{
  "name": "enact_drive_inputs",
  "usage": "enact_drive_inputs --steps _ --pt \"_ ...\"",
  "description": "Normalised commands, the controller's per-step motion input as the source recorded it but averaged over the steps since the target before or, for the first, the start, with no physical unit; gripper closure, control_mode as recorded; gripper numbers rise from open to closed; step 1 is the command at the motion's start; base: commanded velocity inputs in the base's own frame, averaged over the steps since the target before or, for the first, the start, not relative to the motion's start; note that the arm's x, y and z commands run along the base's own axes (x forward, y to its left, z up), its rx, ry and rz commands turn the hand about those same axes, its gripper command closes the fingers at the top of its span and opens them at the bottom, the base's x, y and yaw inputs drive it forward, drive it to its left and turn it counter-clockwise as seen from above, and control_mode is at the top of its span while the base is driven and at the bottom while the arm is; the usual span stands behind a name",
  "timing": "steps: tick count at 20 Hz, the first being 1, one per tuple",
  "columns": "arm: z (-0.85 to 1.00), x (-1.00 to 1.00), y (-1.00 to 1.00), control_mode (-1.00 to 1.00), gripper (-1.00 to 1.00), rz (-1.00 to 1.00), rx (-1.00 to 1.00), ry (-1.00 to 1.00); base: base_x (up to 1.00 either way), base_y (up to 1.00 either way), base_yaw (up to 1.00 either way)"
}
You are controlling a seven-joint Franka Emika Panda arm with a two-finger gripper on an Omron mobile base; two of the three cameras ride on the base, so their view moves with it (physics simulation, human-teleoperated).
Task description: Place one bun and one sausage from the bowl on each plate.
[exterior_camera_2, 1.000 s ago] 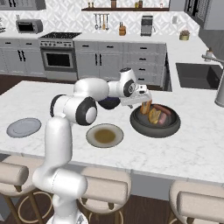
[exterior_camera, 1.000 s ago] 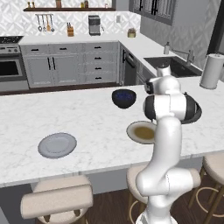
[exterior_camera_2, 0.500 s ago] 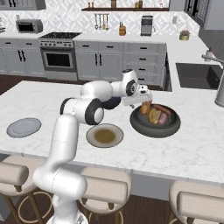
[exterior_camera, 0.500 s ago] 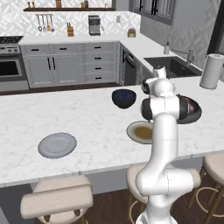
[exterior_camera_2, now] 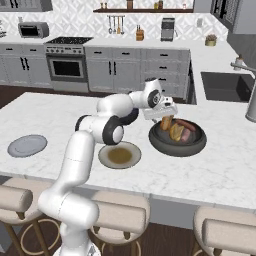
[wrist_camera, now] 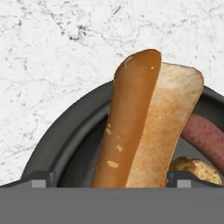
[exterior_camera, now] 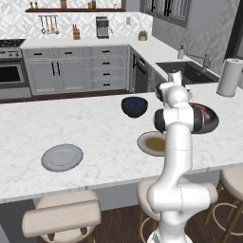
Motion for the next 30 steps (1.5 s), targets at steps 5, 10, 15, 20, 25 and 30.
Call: enact_drive_inputs --steps 5,10,15,20,25,30 --pt "-0.4 0.08 -0.24 -1.0 -1.0 0.0 0.0 0.03 0.0 0.0 0.0" --pt "-0.32 -0.02 -0.45 -1.0 -1.0 0.0 0.0 0.0 0.0 0.0 0.0" --pt "-0.49 0.0 -0.27 -1.0 -1.0 0.0 0.0 0.01 0.0 0.0 0.0" --pt "-0.68 0.0 -0.01 -1.0 -1.0 0.0 0.0 0.09 0.0 0.0 0.0" --pt "-0.82 0.0 -0.23 -1.0 1.0 0.0 0.0 0.1 0.0 0.0 0.0" --pt "-0.56 0.0 -0.06 -1.0 1.0 0.01 0.0 0.06 0.0 0.0 0.0"
